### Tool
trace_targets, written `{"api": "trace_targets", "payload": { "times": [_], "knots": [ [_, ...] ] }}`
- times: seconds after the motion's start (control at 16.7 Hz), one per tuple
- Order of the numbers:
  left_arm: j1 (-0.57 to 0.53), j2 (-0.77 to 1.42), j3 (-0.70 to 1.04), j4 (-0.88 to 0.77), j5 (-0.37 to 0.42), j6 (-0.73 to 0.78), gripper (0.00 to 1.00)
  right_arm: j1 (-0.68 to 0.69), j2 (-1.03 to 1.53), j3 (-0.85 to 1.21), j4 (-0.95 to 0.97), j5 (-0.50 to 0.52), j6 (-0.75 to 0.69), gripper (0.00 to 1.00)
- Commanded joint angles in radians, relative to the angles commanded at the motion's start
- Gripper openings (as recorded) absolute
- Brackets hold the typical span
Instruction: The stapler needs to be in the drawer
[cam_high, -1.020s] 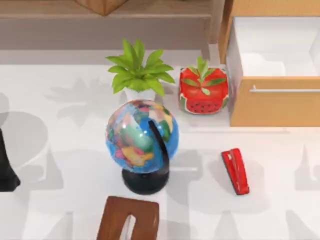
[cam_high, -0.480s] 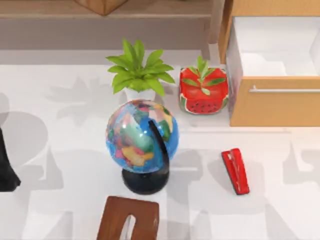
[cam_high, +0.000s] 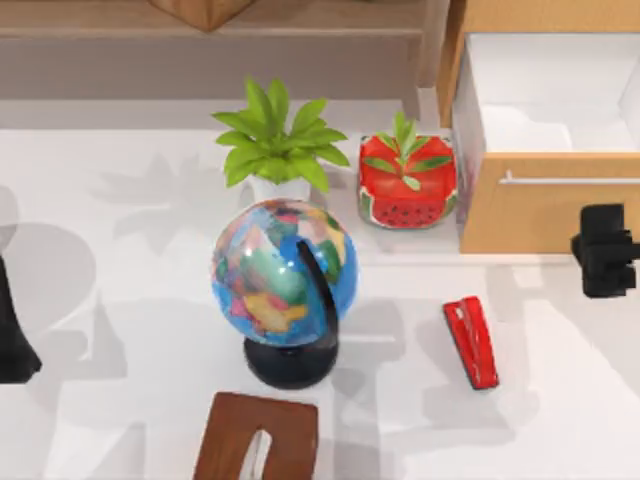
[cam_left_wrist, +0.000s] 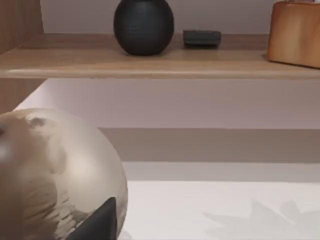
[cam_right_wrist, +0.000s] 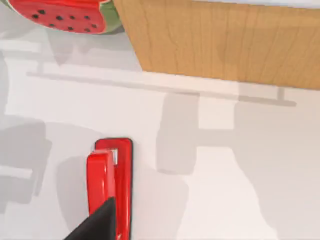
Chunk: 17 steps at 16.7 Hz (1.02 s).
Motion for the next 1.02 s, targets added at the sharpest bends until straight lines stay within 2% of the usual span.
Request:
{"api": "trace_targets", "payload": {
  "times": [0.3,0.54,0.72,1.02],
  "knots": [
    [0.0,0.0,0.0,0.0,0.0,0.0,1.0,0.132,0.489,0.325,-0.24,0.0,0.085,1.0],
    [0.0,0.0,0.0,0.0,0.0,0.0,1.0,0.204,0.751,0.503,-0.372,-0.001,0.132,1.0],
    [0.0,0.0,0.0,0.0,0.0,0.0,1.0,0.23,0.837,0.566,-0.419,-0.001,0.149,1.0],
    [0.0,0.0,0.0,0.0,0.0,0.0,1.0,0.227,0.842,0.569,-0.421,-0.001,0.149,1.0]
  ]
}}
